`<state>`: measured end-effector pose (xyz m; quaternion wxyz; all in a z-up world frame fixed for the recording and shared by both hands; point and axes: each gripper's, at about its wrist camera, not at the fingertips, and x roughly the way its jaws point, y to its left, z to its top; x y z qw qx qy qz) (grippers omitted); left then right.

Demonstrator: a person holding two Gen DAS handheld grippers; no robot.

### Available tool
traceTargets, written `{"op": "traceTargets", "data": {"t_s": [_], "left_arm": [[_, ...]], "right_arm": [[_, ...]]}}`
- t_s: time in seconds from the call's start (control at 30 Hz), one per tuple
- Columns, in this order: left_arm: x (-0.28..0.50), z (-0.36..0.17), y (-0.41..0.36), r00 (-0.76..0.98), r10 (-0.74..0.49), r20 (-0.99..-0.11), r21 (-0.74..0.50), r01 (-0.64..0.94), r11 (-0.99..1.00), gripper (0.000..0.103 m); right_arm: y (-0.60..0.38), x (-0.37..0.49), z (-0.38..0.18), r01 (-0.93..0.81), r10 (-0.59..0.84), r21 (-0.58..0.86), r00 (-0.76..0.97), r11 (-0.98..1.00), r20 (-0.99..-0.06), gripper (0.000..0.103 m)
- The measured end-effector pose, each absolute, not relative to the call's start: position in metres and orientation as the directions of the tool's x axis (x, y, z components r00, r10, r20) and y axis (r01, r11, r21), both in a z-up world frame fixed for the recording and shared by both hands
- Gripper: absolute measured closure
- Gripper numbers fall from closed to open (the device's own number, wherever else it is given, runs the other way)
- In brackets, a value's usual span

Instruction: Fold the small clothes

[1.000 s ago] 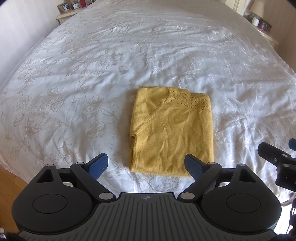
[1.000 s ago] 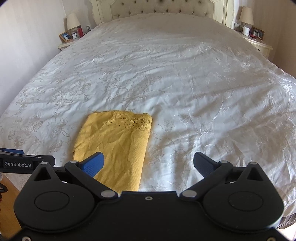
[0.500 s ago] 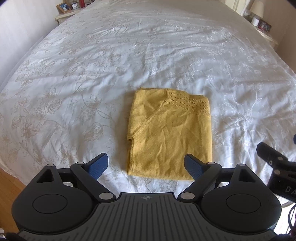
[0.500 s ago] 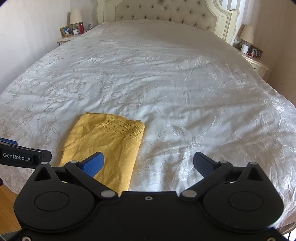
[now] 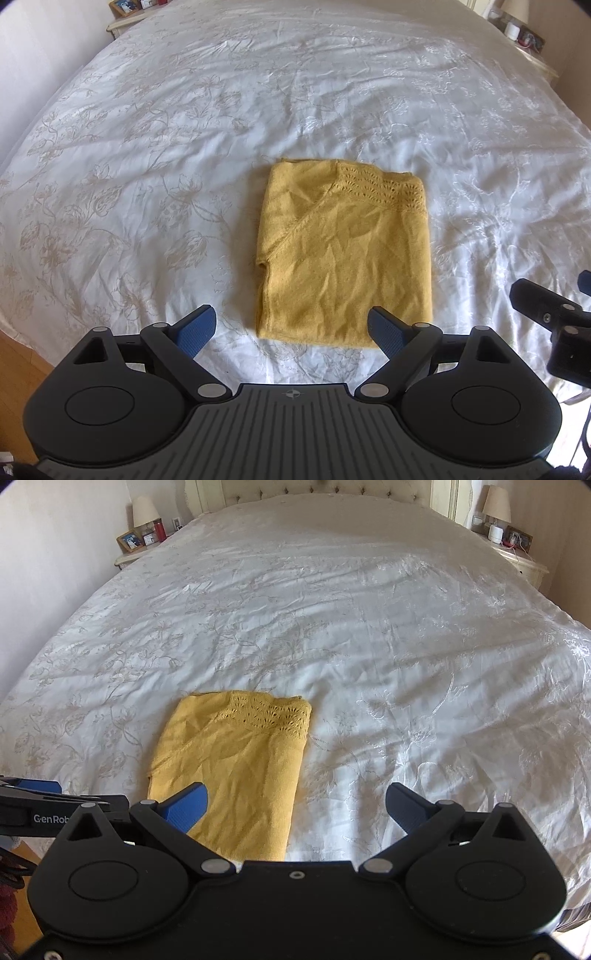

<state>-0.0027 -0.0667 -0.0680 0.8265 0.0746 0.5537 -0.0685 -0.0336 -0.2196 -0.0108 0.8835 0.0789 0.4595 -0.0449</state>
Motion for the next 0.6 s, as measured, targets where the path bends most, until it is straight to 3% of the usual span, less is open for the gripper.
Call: {"op": "traceTargets", "data": {"t_s": [0.6], "left_arm": [[0.002, -0.077, -0.045, 0.361, -0.001, -0.933, 0.059, 0.156, 0.986, 0.013]], "right_arm": [[-0.221, -0.031, -0.032, 0.203, 0.024, 0.138, 0.482, 0.969, -0.876, 0.001]]}}
